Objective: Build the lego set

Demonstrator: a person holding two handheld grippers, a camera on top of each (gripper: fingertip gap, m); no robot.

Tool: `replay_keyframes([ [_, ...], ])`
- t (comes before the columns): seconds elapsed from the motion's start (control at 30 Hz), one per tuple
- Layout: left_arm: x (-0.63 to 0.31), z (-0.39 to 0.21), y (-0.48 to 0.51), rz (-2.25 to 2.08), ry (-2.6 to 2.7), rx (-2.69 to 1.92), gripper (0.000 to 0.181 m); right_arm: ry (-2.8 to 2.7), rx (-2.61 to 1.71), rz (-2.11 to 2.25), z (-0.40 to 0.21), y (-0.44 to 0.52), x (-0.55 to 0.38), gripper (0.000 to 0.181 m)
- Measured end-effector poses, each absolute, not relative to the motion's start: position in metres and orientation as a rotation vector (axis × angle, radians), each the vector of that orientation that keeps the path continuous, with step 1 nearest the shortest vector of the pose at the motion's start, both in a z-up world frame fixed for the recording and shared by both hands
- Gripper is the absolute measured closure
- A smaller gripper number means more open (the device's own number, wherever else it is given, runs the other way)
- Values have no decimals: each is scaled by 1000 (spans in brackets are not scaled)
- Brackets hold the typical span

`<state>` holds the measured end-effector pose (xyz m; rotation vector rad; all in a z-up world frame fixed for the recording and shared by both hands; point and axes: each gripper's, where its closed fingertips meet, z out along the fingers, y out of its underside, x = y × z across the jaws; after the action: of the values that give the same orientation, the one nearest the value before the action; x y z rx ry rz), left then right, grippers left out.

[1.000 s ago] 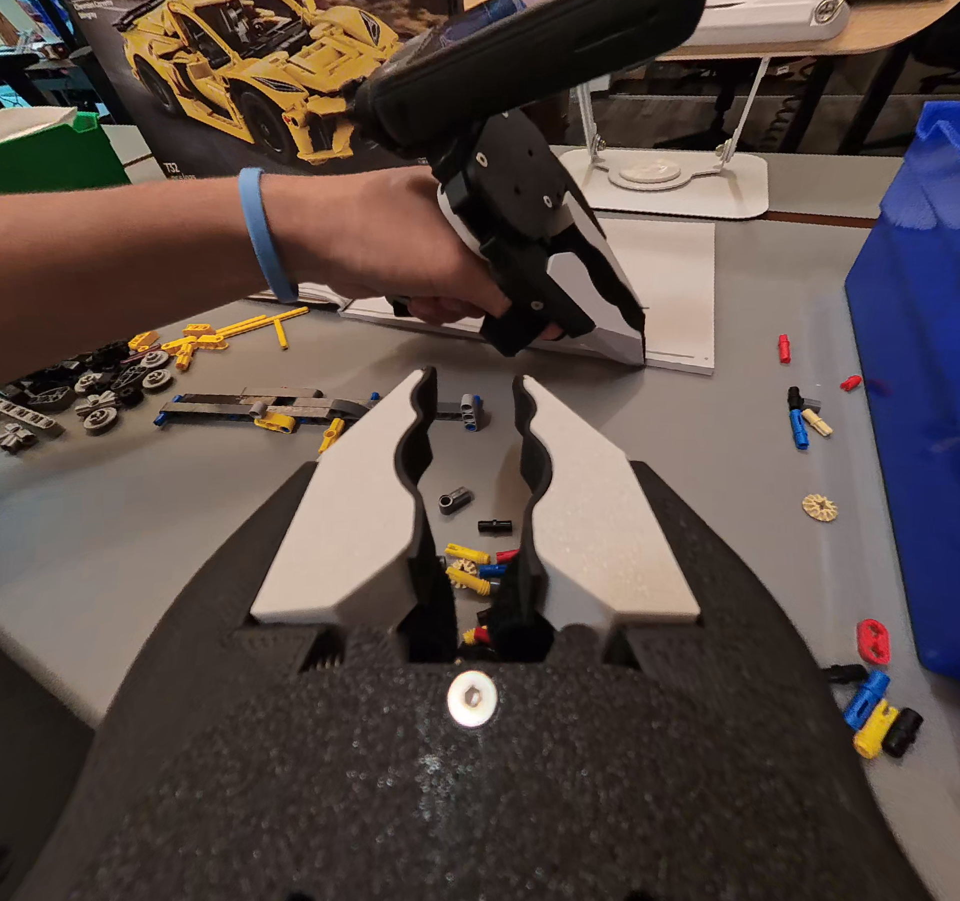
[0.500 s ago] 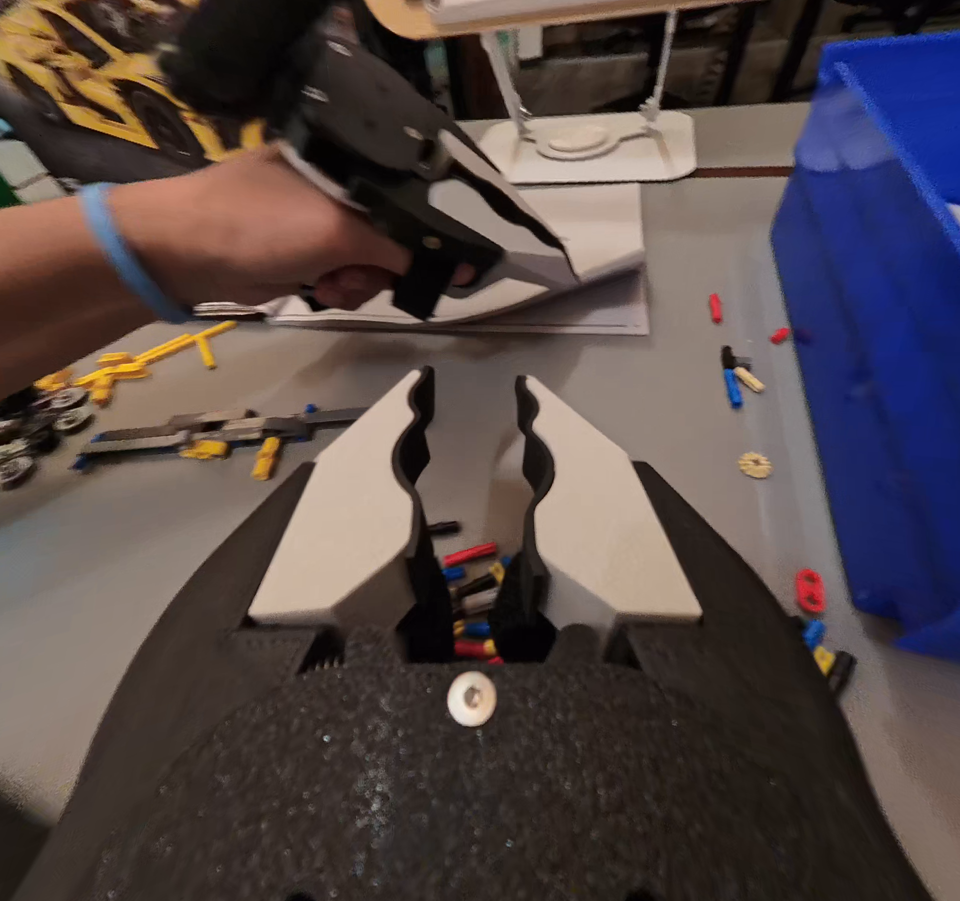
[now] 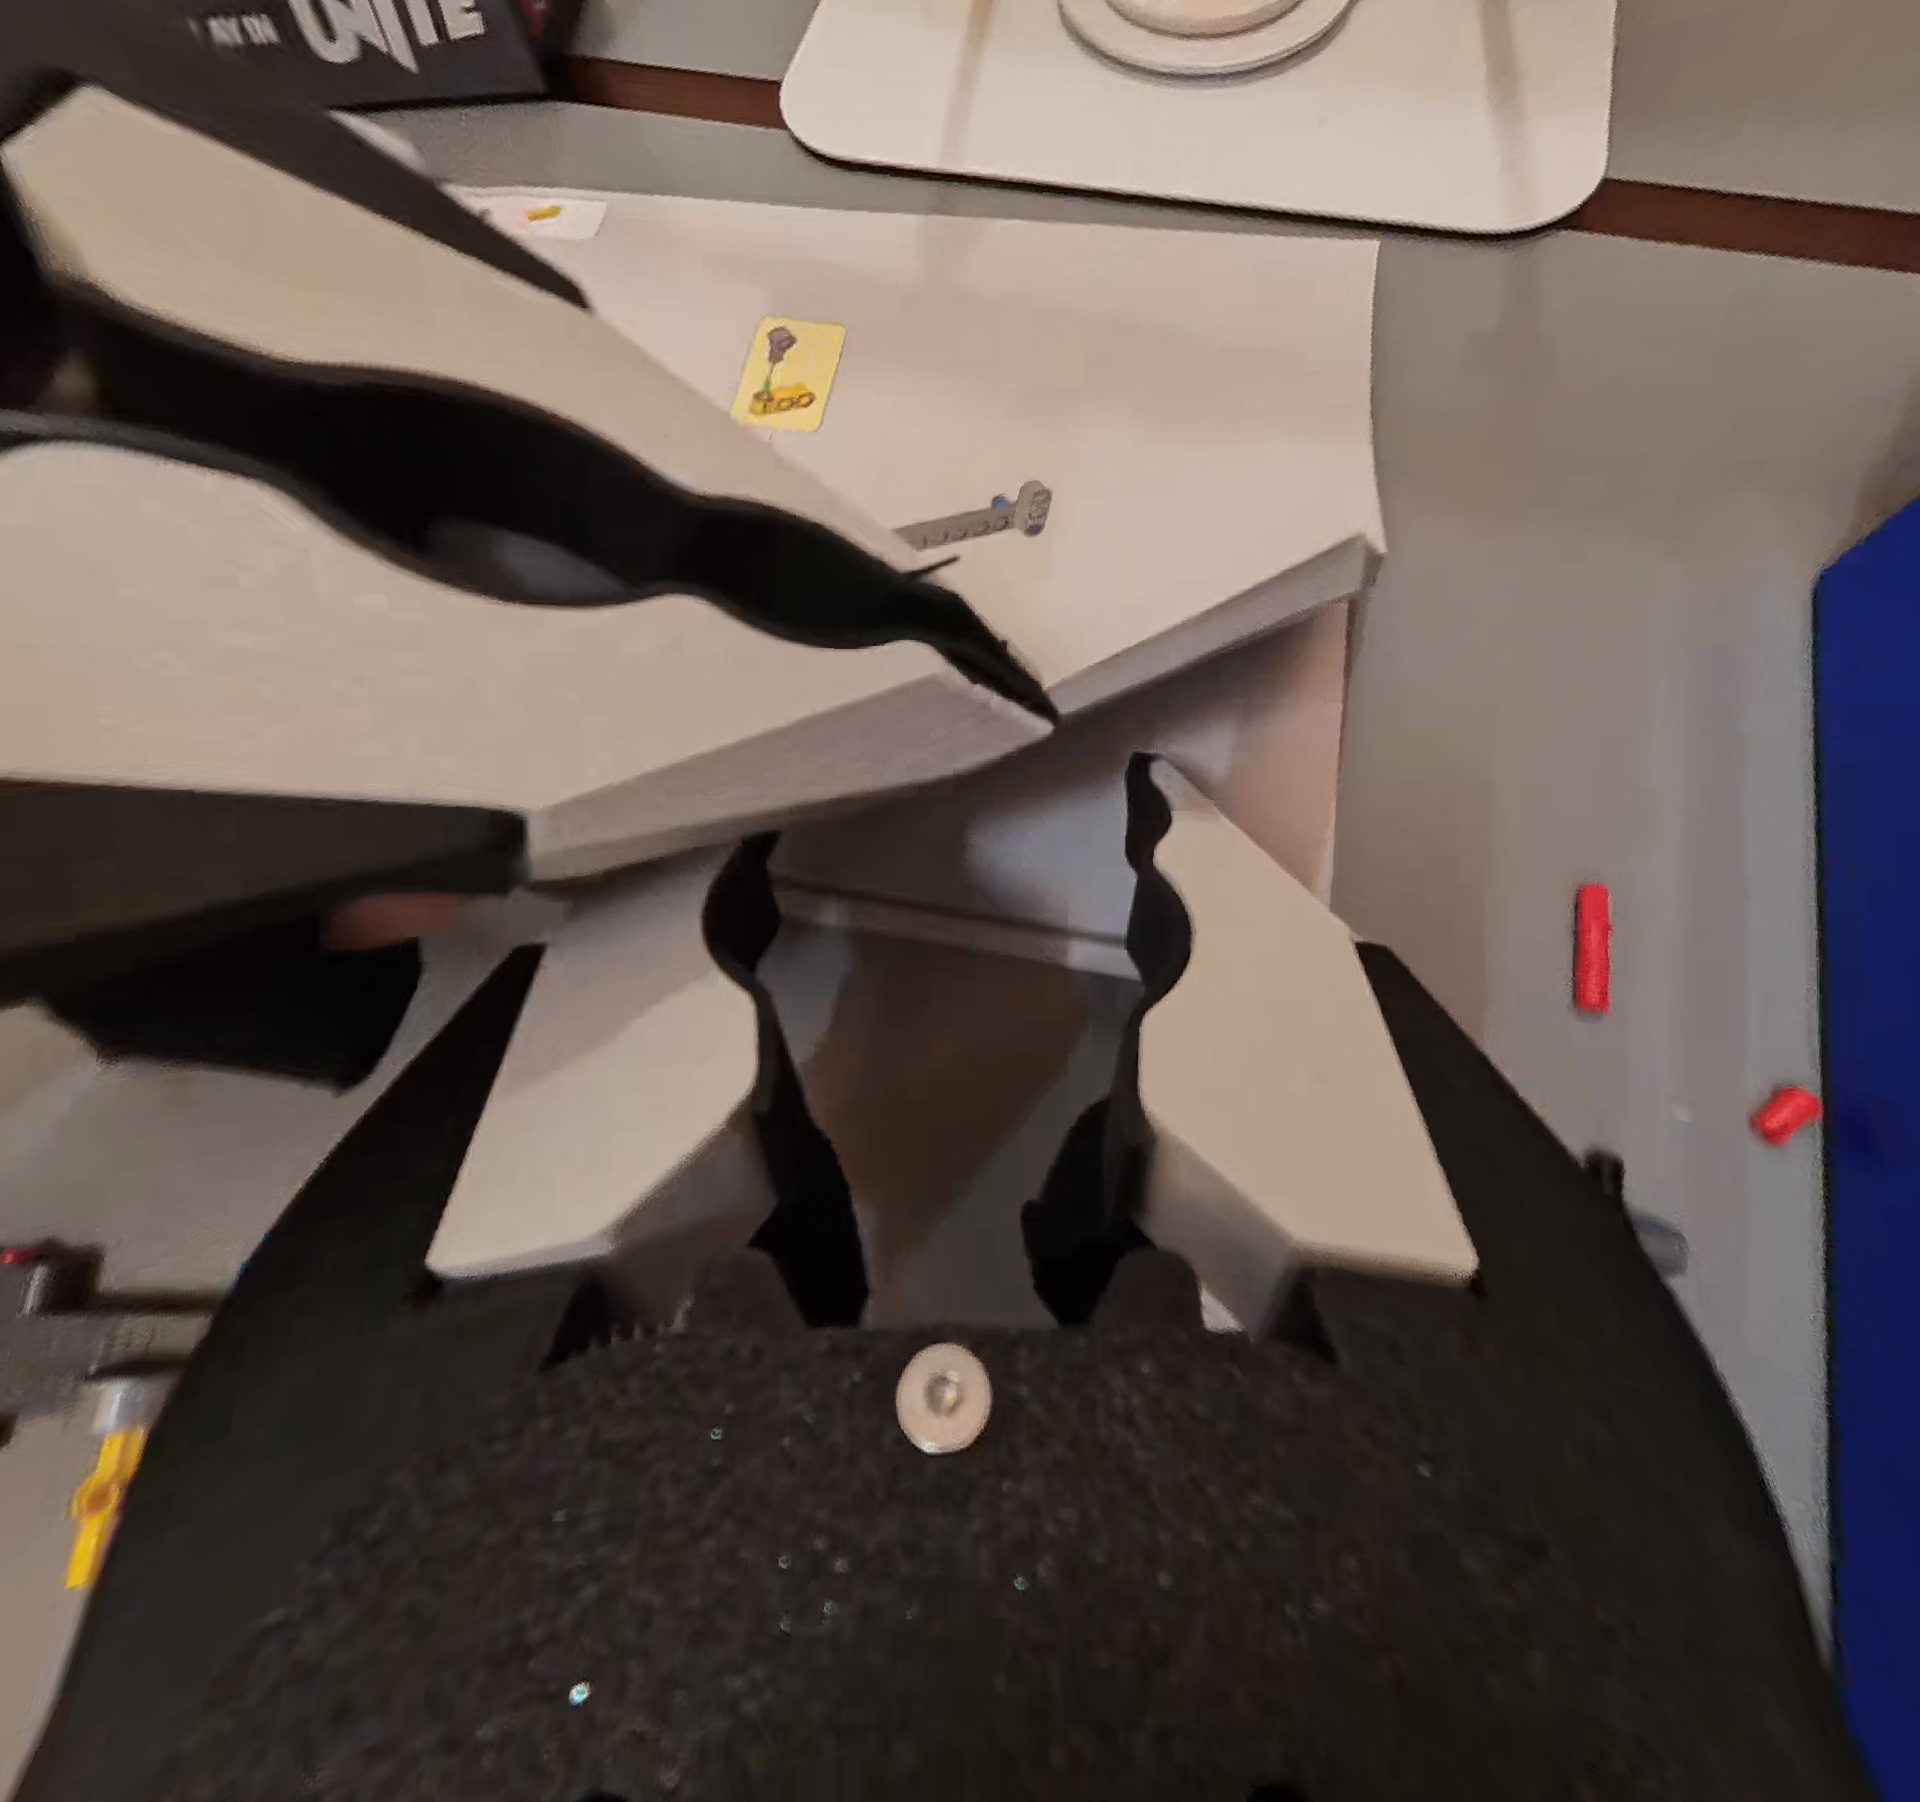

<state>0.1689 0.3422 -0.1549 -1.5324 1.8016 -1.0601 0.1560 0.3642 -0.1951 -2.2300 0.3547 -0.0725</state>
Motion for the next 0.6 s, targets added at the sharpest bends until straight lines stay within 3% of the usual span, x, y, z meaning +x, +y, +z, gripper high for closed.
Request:
replay_keyframes([
  [0.07, 166, -153, 340, -1152, 1797, -1581, 180, 374, -2179, -80, -188, 370, 158, 148],
  [0.17, 159, -139, 345, -1340, 1697, -1675, 175, 318, -2144, -156, -182, 371, 160, 166],
  [0.27, 151, -115, 367, -1547, 1477, -1776, 133, 119, -2139, -368, -174, 373, 155, 168],
  [0.37, 139, -90, 385, -1861, 1272, -1911, 115, -208, -2123, -730, -165, 378, 142, 169],
  [0.53, 119, -109, 430, -1793, 1174, -2085, 133, -658, -1976, -1180, -154, 384, 112, 173],
  [0.6, 110, -118, 431, -1757, 1229, -2085, 169, -723, -1939, -1239, -153, 385, 103, 173],
])
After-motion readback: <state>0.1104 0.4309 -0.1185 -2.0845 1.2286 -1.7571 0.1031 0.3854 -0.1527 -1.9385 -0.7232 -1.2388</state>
